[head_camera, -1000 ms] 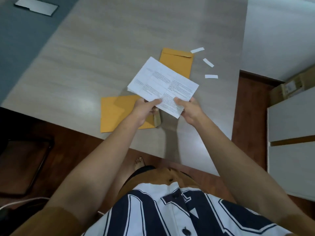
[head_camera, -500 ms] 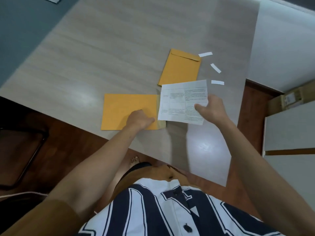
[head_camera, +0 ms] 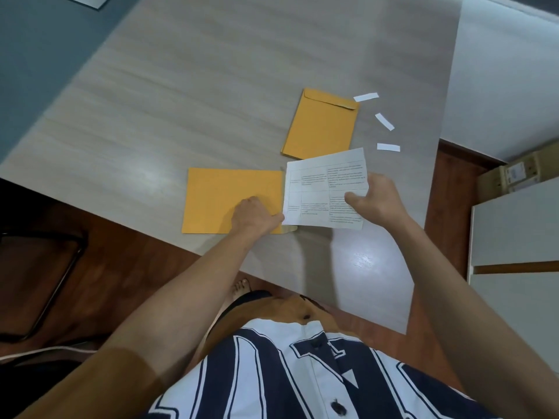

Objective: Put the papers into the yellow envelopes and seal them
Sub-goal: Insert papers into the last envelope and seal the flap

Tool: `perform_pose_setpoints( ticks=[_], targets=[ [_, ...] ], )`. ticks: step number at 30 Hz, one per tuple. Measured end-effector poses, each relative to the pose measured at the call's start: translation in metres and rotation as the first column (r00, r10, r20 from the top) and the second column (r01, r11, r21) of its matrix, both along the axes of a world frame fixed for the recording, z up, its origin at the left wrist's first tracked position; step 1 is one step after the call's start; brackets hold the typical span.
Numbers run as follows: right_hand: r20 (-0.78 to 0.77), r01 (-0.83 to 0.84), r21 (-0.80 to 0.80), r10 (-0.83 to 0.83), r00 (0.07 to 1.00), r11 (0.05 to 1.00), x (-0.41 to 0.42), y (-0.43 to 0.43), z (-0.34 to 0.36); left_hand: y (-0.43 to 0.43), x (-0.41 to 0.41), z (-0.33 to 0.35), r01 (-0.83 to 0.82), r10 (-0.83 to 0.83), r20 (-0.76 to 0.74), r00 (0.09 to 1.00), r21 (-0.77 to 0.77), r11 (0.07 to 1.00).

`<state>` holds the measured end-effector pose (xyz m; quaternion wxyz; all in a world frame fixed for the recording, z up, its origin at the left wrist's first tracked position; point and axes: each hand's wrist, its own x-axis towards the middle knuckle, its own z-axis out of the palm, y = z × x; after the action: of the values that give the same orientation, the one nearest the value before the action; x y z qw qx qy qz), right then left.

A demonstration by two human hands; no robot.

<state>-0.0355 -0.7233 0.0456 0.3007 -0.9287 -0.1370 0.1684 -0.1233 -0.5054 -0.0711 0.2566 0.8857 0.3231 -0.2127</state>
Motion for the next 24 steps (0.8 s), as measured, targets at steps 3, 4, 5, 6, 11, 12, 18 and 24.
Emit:
perform_pose_setpoints(
  ticks=[3,4,5,6,11,12,18,24],
  targets=[
    [0.004,0.013,-0.012,-0.013,1.0,1.0,0.001,-0.001,0.001,-0.001,0.002,0.003,0.017,-0.017,0.004,1.0,0.02,1.0],
    [0.004,0.008,-0.017,-0.008,1.0,1.0,0.002,-0.002,0.002,-0.001,0.003,0.005,0.016,-0.016,0.002,1.0,0.021,1.0],
    [-0.002,0.004,-0.016,-0.004,1.0,1.0,0.002,-0.002,0.002,0.0,0.004,0.006,0.013,-0.013,-0.002,1.0,0.018,1.0],
    [-0.012,-0.002,-0.015,0.002,1.0,1.0,0.002,-0.002,0.002,0.0,0.005,0.007,0.014,-0.014,-0.009,1.0,0.013,1.0],
    [-0.044,-0.011,0.017,0.012,0.999,1.0,0.002,-0.001,0.003,-0.002,0.012,0.017,0.051,-0.05,-0.033,0.998,0.006,0.999],
    [-0.055,-0.003,0.021,0.004,0.998,1.0,0.003,-0.001,0.003,-0.003,0.013,0.019,0.044,-0.044,-0.031,0.999,-0.005,0.999],
    [-0.195,0.092,0.049,-0.081,0.977,0.995,0.004,0.002,-0.008,0.001,0.01,0.029,0.038,-0.039,-0.007,0.999,-0.076,0.996],
    [-0.458,0.177,0.227,-0.055,0.887,0.958,0.007,0.002,-0.025,0.001,0.005,0.031,0.131,-0.131,-0.006,0.991,-0.019,0.991]
  ],
)
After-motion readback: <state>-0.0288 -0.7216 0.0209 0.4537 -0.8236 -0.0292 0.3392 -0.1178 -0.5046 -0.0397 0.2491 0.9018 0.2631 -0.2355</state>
